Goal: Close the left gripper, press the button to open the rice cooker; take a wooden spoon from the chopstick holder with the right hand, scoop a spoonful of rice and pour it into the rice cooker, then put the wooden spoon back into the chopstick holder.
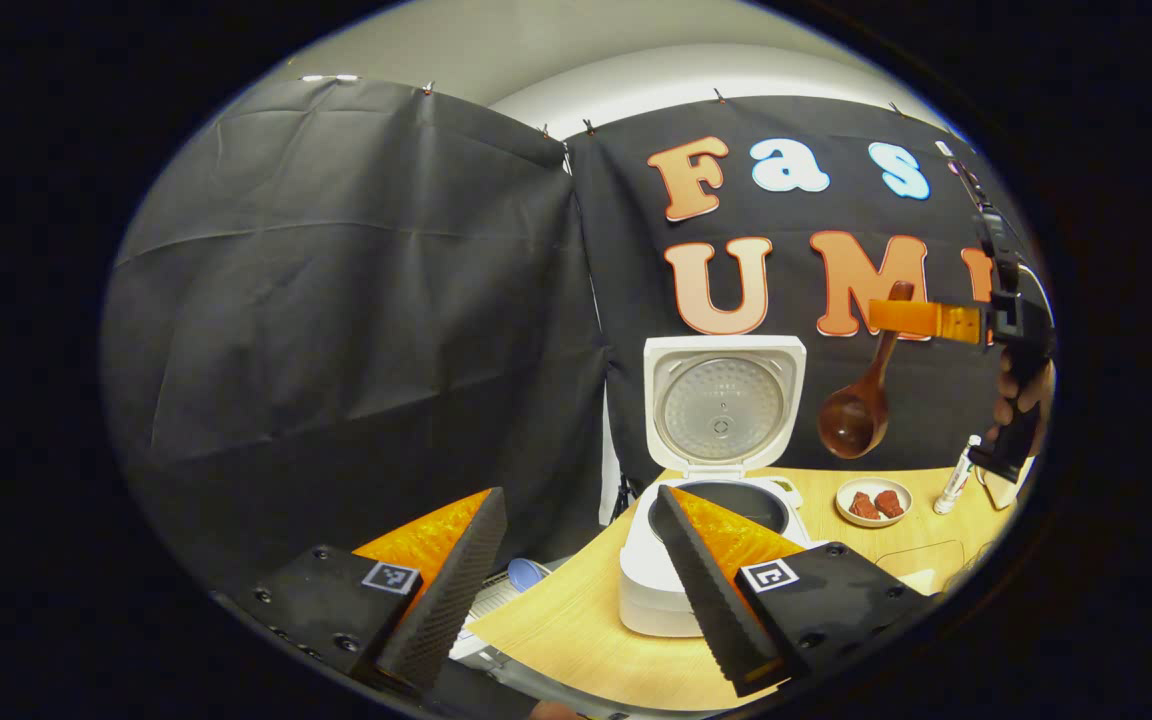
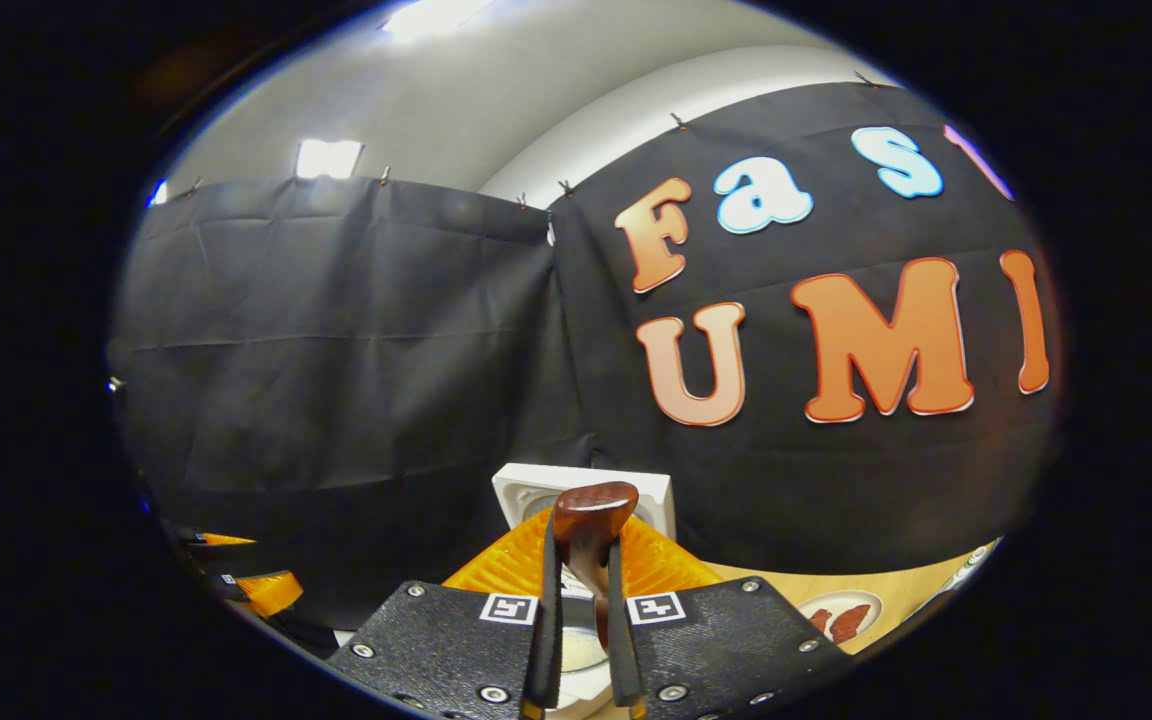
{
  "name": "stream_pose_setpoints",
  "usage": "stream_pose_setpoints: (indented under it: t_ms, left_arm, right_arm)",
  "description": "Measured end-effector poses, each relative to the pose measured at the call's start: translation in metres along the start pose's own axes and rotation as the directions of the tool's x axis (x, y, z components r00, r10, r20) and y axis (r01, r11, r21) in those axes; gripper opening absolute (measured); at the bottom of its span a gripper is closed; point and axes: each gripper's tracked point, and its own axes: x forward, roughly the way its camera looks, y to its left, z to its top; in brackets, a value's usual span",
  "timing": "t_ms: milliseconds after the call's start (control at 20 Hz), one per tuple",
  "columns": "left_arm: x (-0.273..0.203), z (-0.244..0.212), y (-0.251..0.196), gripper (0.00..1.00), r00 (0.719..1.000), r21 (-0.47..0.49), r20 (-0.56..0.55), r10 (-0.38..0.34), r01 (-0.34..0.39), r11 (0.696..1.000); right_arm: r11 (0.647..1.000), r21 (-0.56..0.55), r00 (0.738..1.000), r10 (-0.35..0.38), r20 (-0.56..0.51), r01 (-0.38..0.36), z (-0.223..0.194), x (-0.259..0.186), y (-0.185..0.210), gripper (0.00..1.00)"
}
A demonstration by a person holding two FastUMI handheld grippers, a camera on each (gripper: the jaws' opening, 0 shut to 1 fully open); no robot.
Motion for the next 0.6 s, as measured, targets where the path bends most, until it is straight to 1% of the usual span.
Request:
stream_pose_setpoints:
  t_ms: [150,300,450,600]
  left_arm:
    - [0.000,-0.001,-0.022,1.00,0.999,-0.018,-0.019,-0.031,0.031,0.999]
    - [0.001,0.006,-0.048,1.00,0.998,-0.015,-0.020,-0.061,0.061,0.998]
    - [0.005,0.008,-0.075,1.00,0.996,0.011,-0.025,-0.089,0.089,0.996]
    - [0.008,0.018,-0.100,1.00,0.993,0.017,-0.023,-0.115,0.116,0.993]
  right_arm:
    - [0.995,0.035,0.996,-0.091,-0.019,0.092,0.002,-0.036,-0.052,0.19]
    - [0.979,0.047,0.980,-0.196,-0.028,0.197,0.004,-0.085,-0.105,0.19]
    - [0.949,0.050,0.950,-0.308,-0.056,0.310,-0.006,-0.131,-0.152,0.19]
    - [0.908,0.063,0.908,-0.408,-0.094,0.414,-0.019,-0.181,-0.190,0.19]
